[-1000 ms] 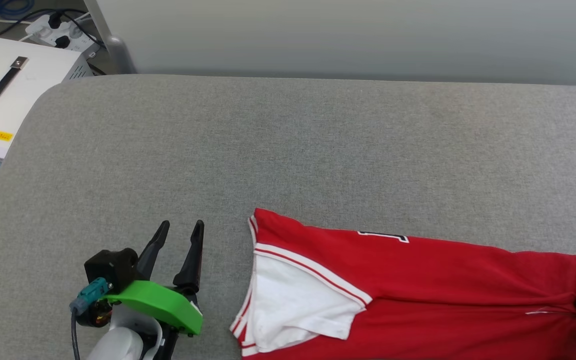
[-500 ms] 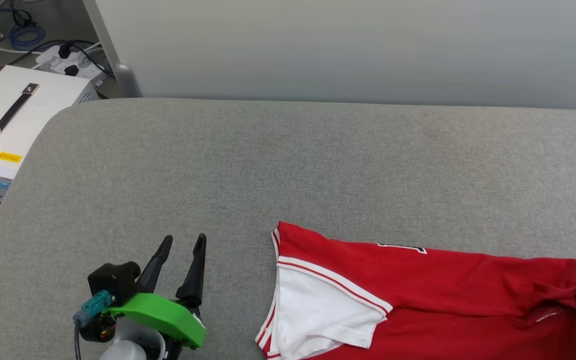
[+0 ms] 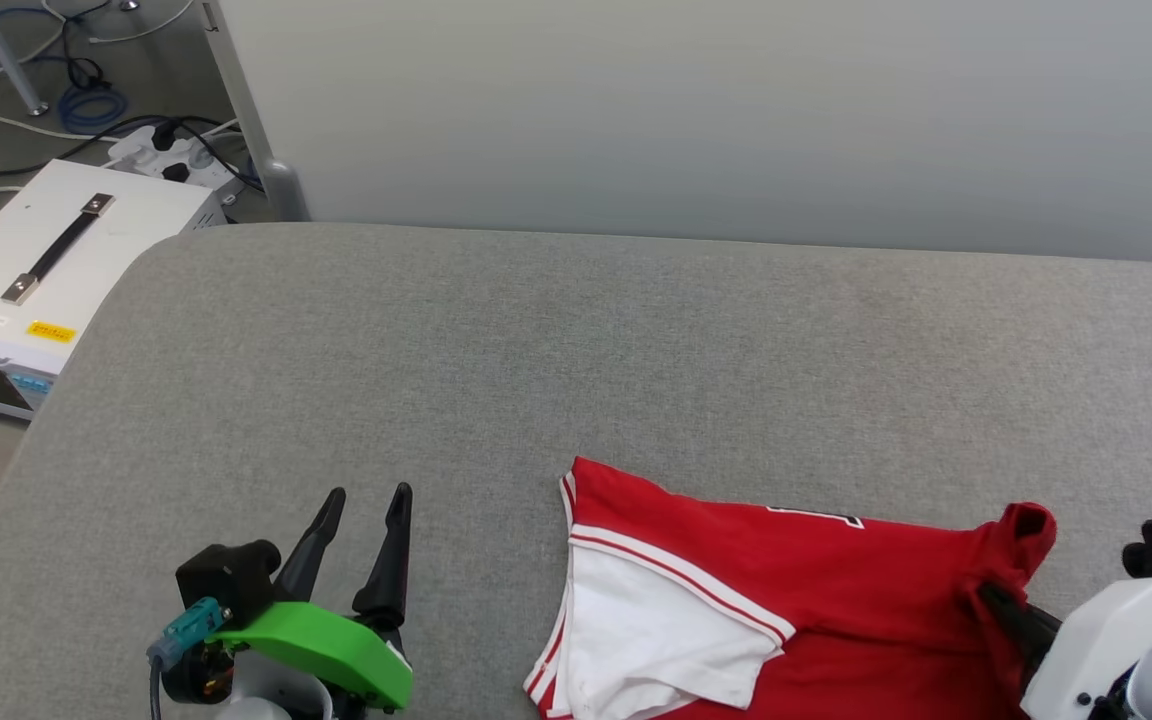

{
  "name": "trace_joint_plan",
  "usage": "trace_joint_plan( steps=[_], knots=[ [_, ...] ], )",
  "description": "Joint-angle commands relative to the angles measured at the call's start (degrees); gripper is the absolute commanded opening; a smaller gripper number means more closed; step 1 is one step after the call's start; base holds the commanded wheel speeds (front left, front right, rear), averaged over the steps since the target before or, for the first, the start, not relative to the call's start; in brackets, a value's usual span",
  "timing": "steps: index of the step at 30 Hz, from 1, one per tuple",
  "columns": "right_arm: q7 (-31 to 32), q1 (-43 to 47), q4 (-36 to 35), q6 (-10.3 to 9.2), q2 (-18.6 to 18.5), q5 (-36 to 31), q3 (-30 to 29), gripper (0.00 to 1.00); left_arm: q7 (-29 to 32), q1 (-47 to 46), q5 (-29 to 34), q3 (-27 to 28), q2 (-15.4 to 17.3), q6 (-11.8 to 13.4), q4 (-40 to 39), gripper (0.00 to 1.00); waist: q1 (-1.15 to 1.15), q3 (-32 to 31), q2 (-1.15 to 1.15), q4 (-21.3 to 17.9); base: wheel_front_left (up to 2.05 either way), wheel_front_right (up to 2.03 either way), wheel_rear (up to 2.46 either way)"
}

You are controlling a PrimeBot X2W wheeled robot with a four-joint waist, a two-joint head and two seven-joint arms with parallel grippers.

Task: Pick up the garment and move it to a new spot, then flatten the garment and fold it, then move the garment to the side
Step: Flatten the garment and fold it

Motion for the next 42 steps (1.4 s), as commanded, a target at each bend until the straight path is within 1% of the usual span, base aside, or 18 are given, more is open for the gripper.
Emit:
trace_joint_plan(
  steps=[1,5,8,13,18,22,24,28,29,30,31,35,40,42],
  knots=[
    [0.68,0.54,-1.31,-0.03,0.71,0.30,0.93,0.00,-0.34,1.08,0.54,0.27,-0.47,-0.42,-0.10,1.00,0.00,-0.19,0.00,0.58,0.00,0.00,0.00],
    [1.46,-0.28,-2.41,-0.03,2.00,1.03,4.47,0.00,-0.34,1.52,0.62,0.40,-0.72,-0.61,0.11,1.00,0.00,-0.30,0.00,1.30,0.00,0.00,0.00],
    [-0.60,-1.41,-0.62,-0.03,2.14,4.59,7.80,0.00,-0.34,1.56,0.66,0.51,-0.86,-0.79,0.36,1.00,0.00,-0.38,0.00,1.85,0.00,0.00,0.00],
    [-8.11,-3.72,6.17,-0.03,2.16,12.77,14.74,0.00,-0.28,1.31,0.82,0.10,-0.94,-1.10,0.93,1.00,0.00,-0.99,0.00,3.36,0.00,0.00,0.00],
    [-15.23,-7.95,13.73,-0.03,2.17,18.35,22.76,0.00,0.10,1.04,0.80,0.16,-0.21,-1.00,0.84,1.00,0.00,-1.13,0.00,4.48,0.00,0.00,0.00],
    [-19.82,-11.86,19.85,-0.03,2.17,22.05,28.01,0.00,0.60,0.84,0.85,-0.18,0.09,-1.00,0.59,1.00,0.00,-1.07,0.00,5.75,0.00,0.00,0.00],
    [-22.06,-13.90,22.82,-0.03,2.17,21.99,29.85,0.00,0.80,0.74,0.88,-0.41,0.15,-1.02,0.45,1.00,0.00,-0.92,0.00,6.38,0.00,0.00,0.00],
    [-26.29,-17.55,28.76,-0.03,2.18,19.53,32.00,0.00,1.18,0.38,0.98,-0.83,0.26,-1.04,0.29,1.00,0.00,-0.24,0.00,7.73,0.00,0.00,0.00],
    [-26.83,-17.98,29.88,-0.03,2.18,19.69,32.45,0.04,1.23,0.32,0.99,-0.88,0.29,-1.01,0.25,1.00,0.00,-0.09,0.00,7.99,0.00,0.00,0.00],
    [-27.42,-18.47,31.13,-0.03,2.18,19.94,33.17,0.44,1.25,0.25,0.98,-0.90,0.32,-0.97,0.19,1.00,0.00,0.07,0.00,8.24,0.00,0.00,0.00],
    [-27.80,-18.79,31.95,-0.03,2.18,20.16,33.90,1.00,1.26,0.21,0.95,-0.89,0.37,-0.96,0.15,1.00,0.00,0.16,0.00,8.41,0.00,0.00,0.00],
    [-28.79,-19.49,32.93,-0.03,2.18,24.55,38.45,1.00,1.19,0.33,0.84,-0.85,0.57,-0.88,0.07,1.00,0.00,0.20,0.00,8.69,0.00,0.00,0.00],
    [-28.55,-20.26,30.98,-0.03,2.18,33.03,44.67,1.00,1.25,0.87,0.71,-0.93,0.76,-0.57,0.21,1.00,0.00,-0.62,0.00,8.00,0.00,0.00,0.00],
    [-28.51,-20.76,30.29,-0.03,2.18,35.08,46.11,1.00,1.33,0.91,0.67,-0.96,0.82,-0.44,0.14,1.00,0.00,-0.85,0.00,7.50,0.00,0.00,0.00]
  ],
)
